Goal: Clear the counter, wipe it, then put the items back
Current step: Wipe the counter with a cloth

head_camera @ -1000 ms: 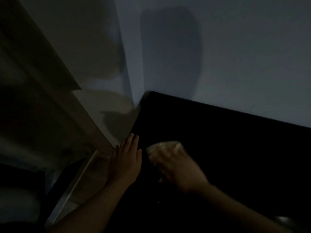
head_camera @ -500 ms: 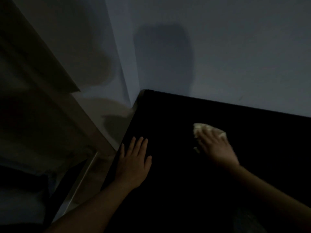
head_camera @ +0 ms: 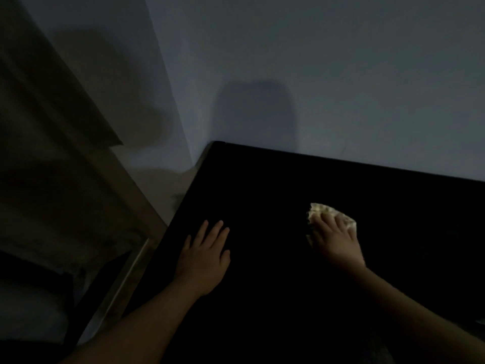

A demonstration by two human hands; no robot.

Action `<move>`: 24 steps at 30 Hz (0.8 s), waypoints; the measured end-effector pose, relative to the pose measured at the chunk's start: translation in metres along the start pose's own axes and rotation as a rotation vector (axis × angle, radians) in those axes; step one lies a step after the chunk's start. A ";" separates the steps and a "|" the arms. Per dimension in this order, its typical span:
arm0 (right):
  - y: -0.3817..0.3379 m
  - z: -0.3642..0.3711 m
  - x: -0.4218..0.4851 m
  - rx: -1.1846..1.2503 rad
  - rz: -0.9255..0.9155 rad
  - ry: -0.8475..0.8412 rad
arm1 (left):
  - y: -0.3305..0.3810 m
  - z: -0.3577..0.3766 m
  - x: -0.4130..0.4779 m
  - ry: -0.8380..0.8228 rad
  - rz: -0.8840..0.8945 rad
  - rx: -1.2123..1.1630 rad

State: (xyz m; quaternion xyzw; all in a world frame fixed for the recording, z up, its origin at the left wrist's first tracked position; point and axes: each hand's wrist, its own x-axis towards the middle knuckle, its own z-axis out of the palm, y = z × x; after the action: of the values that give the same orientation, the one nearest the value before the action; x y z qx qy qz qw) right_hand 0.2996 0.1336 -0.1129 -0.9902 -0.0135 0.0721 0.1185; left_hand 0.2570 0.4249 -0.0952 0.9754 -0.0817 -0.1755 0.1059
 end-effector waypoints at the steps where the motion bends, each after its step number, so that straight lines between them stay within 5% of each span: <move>1: -0.016 0.008 -0.015 -0.041 -0.058 0.086 | 0.007 0.002 -0.005 -0.014 -0.011 0.016; 5: -0.082 0.045 -0.087 -0.104 -0.538 0.079 | 0.027 0.010 -0.021 0.011 -0.110 0.045; 7: -0.061 0.035 -0.086 -0.132 -0.598 0.028 | 0.034 0.013 -0.027 -0.011 -0.110 0.022; 13: 0.040 0.005 -0.069 -0.020 0.043 0.081 | 0.061 0.017 -0.041 -0.047 -0.025 -0.065; 17: -0.039 0.045 -0.122 -0.091 -0.350 0.103 | 0.077 0.019 -0.046 -0.024 -0.099 -0.011; 20: -0.033 0.042 -0.124 -0.155 -0.612 0.052 | 0.082 0.020 -0.049 -0.032 -0.117 0.017; 24: 0.047 0.006 -0.086 -0.081 -0.228 0.204 | 0.076 0.019 -0.059 -0.054 -0.065 -0.048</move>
State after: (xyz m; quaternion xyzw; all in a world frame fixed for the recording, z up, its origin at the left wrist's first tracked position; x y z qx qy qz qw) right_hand 0.2139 0.0856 -0.1177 -0.9885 -0.1166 -0.0435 0.0864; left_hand 0.1866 0.3597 -0.0752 0.9696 -0.0485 -0.2070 0.1211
